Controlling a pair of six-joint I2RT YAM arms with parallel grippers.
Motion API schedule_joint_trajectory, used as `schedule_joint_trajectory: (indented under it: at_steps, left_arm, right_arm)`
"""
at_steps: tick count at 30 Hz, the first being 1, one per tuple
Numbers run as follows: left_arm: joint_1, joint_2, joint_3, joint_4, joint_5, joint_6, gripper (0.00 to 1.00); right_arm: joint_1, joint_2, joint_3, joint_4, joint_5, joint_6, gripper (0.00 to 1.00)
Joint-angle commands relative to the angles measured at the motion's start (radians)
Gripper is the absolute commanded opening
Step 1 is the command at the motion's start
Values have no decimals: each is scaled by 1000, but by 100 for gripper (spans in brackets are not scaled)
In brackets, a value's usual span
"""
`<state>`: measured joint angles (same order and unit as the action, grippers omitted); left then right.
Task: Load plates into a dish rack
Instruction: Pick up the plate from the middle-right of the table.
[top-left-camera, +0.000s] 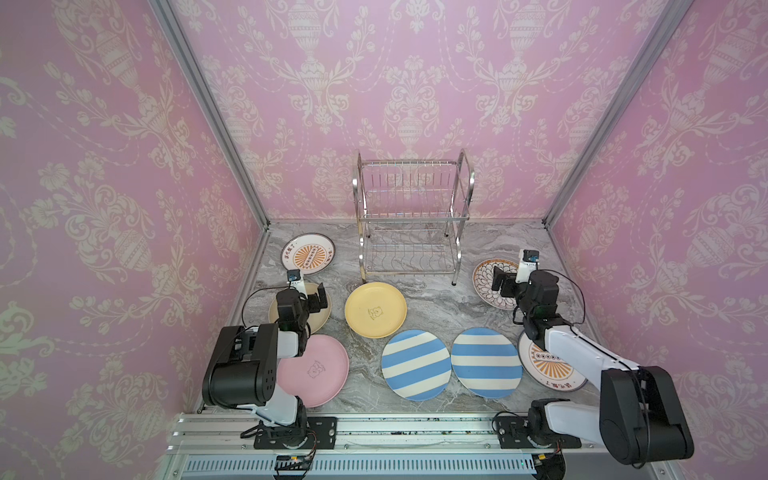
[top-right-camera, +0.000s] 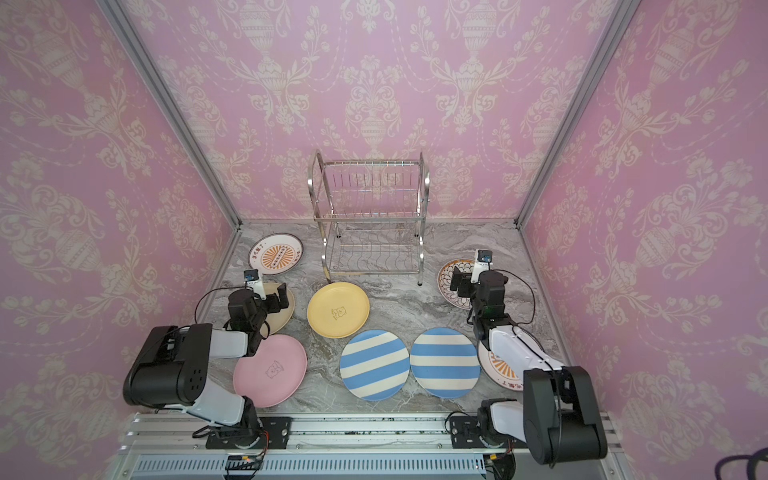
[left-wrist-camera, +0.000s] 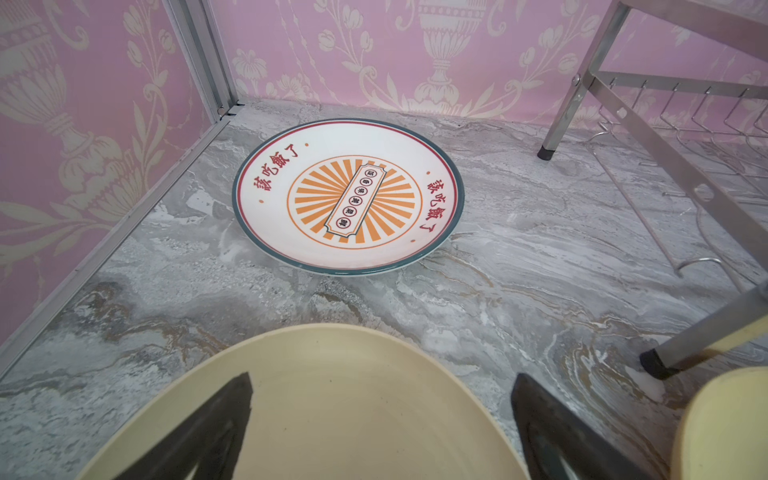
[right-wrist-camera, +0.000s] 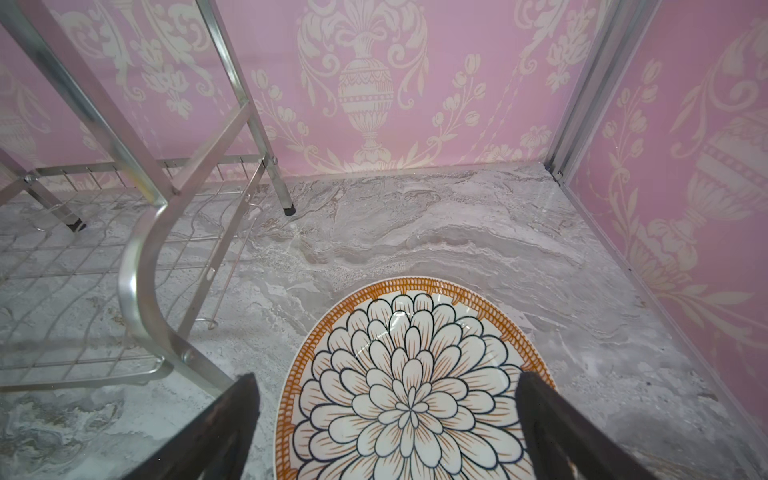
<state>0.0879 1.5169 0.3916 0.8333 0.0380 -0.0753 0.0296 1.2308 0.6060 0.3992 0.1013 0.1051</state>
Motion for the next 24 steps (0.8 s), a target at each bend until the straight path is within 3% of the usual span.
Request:
schedule_joint_trajectory:
  at_steps: [1,4,9,12,24]
  left_arm:
    - [0,-113,114,-311,-32,-38,99]
    - [0,-179,190,-483,89,-59,99]
    - [0,-271,179,-431,229,-159,99]
    - [-4,-312,176,-416,306,-183,99]
    - [-5,-347,187,-374,428,-245,99]
  right_arm:
    - [-12,-58,136,-413,16,93,96]
    - [-73,-60,214,-567,-58,149,93]
    - [-299,9,218,-597,-301,286,83]
    - [-380,72,212,-596,-389,300,76]
    - [-452,245,186,-542,-454,298,59]
